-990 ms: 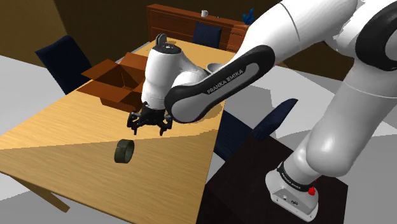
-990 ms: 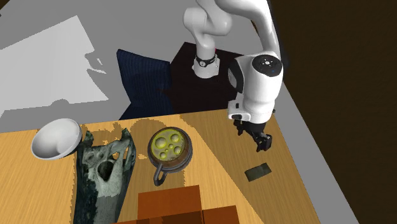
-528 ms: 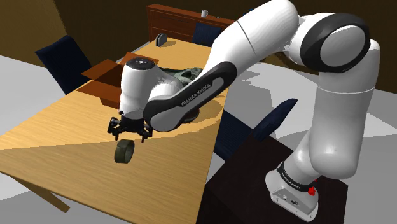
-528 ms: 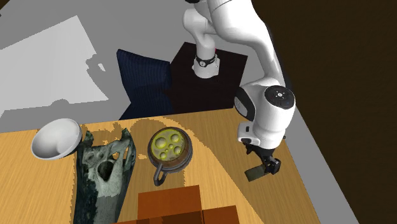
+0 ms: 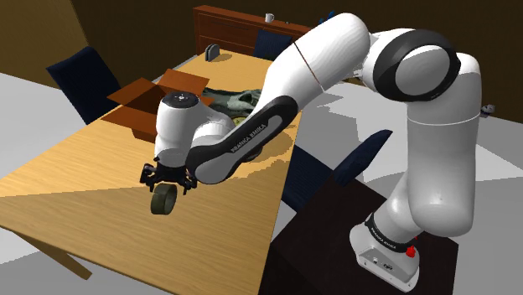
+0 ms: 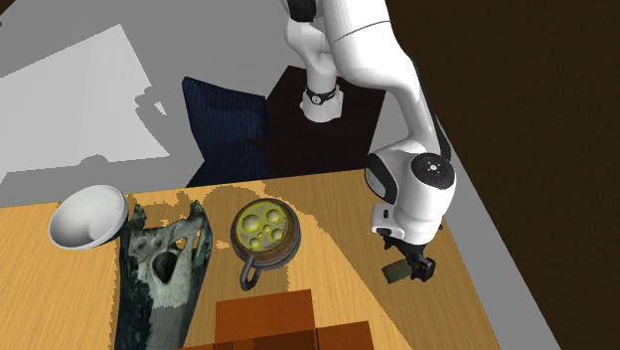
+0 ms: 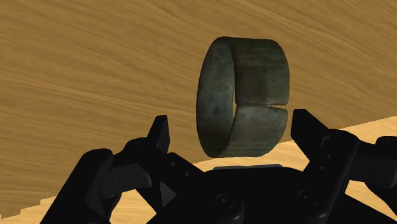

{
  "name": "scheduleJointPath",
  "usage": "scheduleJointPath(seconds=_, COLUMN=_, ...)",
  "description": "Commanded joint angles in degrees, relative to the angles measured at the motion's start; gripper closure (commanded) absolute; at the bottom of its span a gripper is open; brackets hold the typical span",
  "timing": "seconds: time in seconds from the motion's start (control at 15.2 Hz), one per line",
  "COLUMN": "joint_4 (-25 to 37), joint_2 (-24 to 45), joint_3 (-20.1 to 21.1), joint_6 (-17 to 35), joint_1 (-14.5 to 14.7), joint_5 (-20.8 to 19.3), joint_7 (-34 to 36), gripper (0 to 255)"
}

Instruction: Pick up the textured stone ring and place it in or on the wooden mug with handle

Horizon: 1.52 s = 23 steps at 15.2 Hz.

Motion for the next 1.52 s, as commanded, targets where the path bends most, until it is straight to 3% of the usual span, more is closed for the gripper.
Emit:
scheduleJointPath(seconds=0.0, joint_4=0.3, joint_2=0.5, joint_3=-0.2, joint_6=0.1, joint_1=0.2, joint_5=-0.2, joint_7=0.1, gripper=0)
scheduleJointPath(seconds=0.33, joint_4=0.4, joint_2=0.5, joint_3=-0.2, joint_6=0.1, joint_1=0.2, joint_5=-0.2, joint_7=0.1, gripper=0)
scheduleJointPath(seconds=0.4, joint_4=0.4, joint_2=0.5, joint_3=-0.2, joint_6=0.1, joint_1=0.2, joint_5=-0.2, joint_7=0.1, gripper=255)
scheduleJointPath(seconds=0.99, joint_4=0.4, joint_2=0.5, joint_3=-0.2, joint_6=0.1, joint_1=0.2, joint_5=-0.2, joint_7=0.1, gripper=255)
scheduleJointPath(seconds=1.45, joint_4=0.8, joint_2=-3.1, joint_3=1.7, joint_6=-3.7, joint_1=-1.2, joint_5=2.1, joint_7=-1.4, gripper=255)
